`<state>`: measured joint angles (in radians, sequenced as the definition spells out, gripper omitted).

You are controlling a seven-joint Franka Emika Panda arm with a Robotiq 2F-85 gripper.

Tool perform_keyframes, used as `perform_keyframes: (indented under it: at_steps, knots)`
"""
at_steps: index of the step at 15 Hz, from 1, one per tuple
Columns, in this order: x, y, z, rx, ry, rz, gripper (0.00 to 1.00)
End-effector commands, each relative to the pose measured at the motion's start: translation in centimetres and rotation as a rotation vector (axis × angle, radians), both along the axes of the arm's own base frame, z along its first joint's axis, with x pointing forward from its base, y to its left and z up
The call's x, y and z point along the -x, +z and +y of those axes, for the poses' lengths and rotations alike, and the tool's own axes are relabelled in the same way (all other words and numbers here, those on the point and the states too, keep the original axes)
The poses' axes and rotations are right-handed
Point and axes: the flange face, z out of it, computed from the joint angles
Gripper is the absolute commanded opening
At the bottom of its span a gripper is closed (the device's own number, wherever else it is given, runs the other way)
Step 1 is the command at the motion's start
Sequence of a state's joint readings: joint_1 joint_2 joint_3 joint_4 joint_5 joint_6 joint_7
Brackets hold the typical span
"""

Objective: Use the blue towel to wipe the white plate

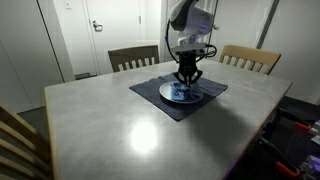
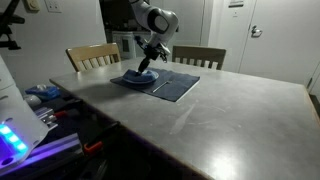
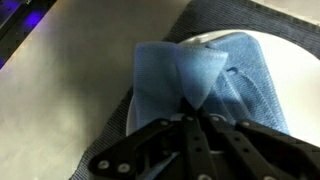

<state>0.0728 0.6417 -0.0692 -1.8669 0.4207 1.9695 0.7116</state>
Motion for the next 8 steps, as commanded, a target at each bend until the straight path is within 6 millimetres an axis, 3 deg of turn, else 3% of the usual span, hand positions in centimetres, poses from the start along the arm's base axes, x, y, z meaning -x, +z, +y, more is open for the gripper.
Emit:
perform_keyframes:
  at_steps: [1, 8]
  knots:
    - [-0.6, 3.3, 0.0, 0.052, -0.013, -0.074, 0.01]
    - [-3.2, 13.7, 3.3, 0.186, 0.211, -0.233, 0.01]
